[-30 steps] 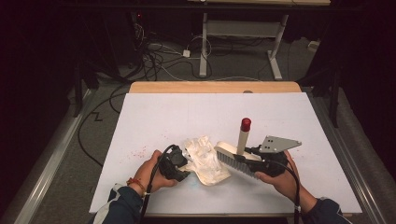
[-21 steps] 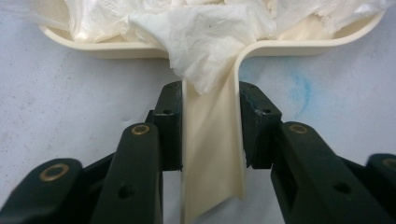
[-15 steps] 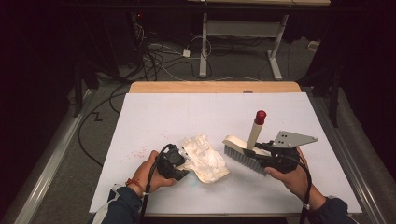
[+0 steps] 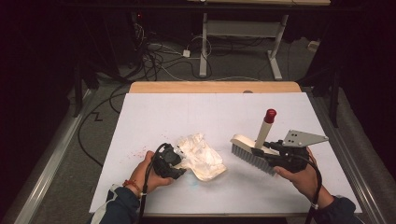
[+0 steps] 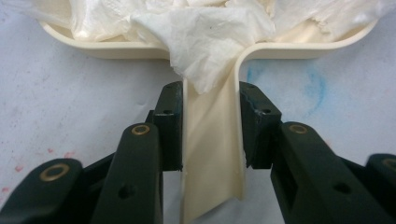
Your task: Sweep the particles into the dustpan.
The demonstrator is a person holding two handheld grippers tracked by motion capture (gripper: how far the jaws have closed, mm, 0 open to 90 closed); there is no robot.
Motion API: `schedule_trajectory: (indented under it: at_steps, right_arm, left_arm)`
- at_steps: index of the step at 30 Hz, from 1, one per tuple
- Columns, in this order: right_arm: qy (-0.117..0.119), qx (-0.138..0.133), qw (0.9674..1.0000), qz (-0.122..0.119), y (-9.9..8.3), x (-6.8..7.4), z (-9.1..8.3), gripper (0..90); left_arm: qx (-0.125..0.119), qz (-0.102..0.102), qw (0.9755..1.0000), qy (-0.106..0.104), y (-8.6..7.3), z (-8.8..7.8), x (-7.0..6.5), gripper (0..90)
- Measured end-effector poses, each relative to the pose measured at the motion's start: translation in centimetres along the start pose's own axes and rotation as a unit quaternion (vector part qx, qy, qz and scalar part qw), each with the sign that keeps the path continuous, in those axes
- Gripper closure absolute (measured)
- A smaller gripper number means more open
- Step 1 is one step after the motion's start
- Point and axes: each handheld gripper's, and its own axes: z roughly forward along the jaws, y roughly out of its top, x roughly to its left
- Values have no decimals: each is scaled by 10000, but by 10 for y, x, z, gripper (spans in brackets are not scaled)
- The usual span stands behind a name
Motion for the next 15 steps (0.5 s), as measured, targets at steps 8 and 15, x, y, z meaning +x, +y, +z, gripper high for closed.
schedule_trajectory:
  at_steps: [8,15]
  right_arm:
    - [55,85,9999,122,0,-7,-17,677]
    - [77,169,9995,264,-6,-11,-25,677]
  left_arm:
    - [-185,-385,9989,182,-15,-5,7,627]
    - [-314,-707,9966,284,-29,-9,14,627]
